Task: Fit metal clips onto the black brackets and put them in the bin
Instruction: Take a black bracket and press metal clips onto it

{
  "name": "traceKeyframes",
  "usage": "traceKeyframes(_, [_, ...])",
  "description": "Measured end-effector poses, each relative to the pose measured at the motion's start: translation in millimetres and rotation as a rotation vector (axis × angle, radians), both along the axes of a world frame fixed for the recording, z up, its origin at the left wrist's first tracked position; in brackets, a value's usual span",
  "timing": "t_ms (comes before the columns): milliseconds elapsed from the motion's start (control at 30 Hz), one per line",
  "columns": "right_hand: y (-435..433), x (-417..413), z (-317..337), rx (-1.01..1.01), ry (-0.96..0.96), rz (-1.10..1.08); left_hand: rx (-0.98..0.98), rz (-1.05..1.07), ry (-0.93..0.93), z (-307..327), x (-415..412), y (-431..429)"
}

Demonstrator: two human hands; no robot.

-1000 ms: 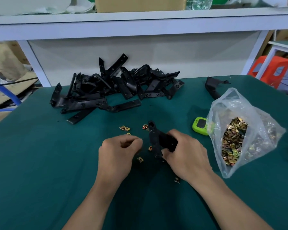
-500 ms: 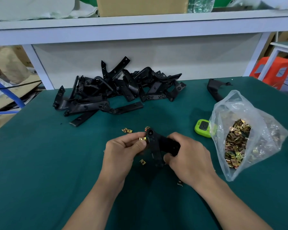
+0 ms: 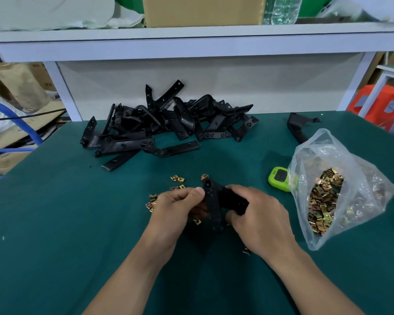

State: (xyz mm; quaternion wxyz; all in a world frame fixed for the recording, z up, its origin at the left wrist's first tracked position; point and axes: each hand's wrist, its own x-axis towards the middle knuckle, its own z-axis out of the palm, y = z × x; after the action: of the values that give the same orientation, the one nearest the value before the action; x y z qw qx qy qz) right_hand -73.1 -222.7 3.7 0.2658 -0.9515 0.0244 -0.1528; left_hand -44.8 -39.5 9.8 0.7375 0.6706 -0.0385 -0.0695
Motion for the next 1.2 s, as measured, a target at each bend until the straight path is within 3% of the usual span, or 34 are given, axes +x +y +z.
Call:
traceKeyframes(433, [-2,-4,5,-0.058,0.034,-0.024,0.01,0.021,0.016,-4,-5,-8])
traceKeyframes(733, [2,-4,3,-0.081,0.007,-0.009,0.218,0.133,-0.087,0,-19,-20])
traceKeyframes(1000, [14,-5,4,-0.062,-0.054,-0.03,0.565,0.308,-0.233,-5,-25,-34])
traceKeyframes(1200, [19,-3,3,-0.085,-0.076,-0.027,0.579,0.261,-0.299,-6,-16,-27])
